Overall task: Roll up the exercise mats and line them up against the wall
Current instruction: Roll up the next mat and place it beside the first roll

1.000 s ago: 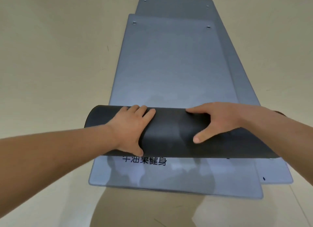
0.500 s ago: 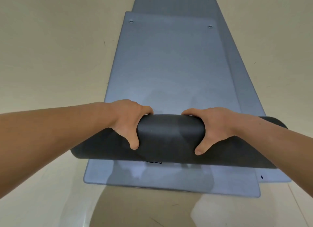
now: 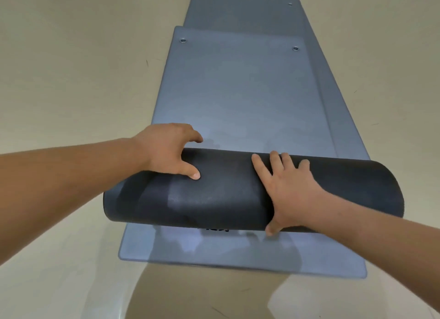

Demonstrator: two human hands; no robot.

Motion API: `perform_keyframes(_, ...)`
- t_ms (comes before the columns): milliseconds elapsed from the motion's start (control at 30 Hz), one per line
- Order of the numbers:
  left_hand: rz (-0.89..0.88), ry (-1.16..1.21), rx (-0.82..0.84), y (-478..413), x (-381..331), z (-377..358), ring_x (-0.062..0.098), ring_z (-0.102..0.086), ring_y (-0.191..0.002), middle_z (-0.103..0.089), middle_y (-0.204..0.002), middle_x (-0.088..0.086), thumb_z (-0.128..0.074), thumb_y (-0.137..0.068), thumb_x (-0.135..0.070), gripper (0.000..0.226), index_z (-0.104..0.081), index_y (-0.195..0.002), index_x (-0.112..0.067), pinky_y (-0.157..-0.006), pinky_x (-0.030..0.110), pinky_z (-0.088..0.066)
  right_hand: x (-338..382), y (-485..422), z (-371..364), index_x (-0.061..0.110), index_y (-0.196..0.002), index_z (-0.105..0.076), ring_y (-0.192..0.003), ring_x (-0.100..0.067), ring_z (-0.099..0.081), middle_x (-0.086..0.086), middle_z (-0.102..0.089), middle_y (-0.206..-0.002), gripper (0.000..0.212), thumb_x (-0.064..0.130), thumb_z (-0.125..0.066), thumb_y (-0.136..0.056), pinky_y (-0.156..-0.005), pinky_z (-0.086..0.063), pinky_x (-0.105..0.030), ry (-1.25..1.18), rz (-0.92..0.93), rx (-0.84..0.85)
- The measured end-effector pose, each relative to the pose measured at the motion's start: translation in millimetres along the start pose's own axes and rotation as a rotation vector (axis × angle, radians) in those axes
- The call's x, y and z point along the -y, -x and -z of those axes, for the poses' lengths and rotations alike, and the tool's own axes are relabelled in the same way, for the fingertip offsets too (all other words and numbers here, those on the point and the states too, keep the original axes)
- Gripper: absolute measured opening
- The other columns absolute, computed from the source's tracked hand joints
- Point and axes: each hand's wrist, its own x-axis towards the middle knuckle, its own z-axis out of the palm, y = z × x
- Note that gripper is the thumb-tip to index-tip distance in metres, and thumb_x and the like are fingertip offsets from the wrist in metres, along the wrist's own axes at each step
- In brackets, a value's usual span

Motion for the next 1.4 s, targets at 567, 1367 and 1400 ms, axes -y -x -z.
perform_keyframes(567, -0.115, -0.203, 0.001, -6, -12, -6, 0.021, -0.058, -0.112, -0.057, -0.129, -0.005, -0.068, -0.054, -0.079, 0.117, -0.022, -0.151, -0.034, -0.092, 0.046, -0.054, -46, -23, 38, 0.051, -0.158, 0.009, -0.145, -0.031, -0.035, -0.006, -0.027, -0.160, 0.146, 0.090, -0.076, -0.046, -0.107, -0.044, -0.053, -0.175, 0.073, -0.114)
perform_keyframes(1367, 0.102, 0.170, 0.023, -13, 6, 21, 0.017, -0.053, -0.136, -0.052, -0.151, -0.009, -0.083, -0.073, -0.068, 0.092, -0.048, -0.151, -0.031, -0.108, 0.041, -0.047, -25, 4, 57, 0.036, -0.163, 0.006, -0.151, -0.034, -0.028, -0.008, -0.016, -0.166, 0.147, 0.067, -0.090, -0.056, -0.108, -0.047, -0.055, -0.061, 0.122, -0.030)
perform_keyframes(1400, 0.126, 0.120, -0.049, -10, 5, 19, 0.019, -0.053, -0.135, -0.053, -0.150, -0.008, -0.079, -0.078, -0.068, 0.085, -0.051, -0.148, -0.030, -0.106, 0.043, -0.048, -17, -2, 51, 0.031, -0.162, 0.018, -0.156, -0.039, -0.013, -0.013, -0.003, -0.170, 0.161, 0.072, -0.091, -0.050, -0.114, -0.038, -0.061, -0.014, 0.093, -0.014)
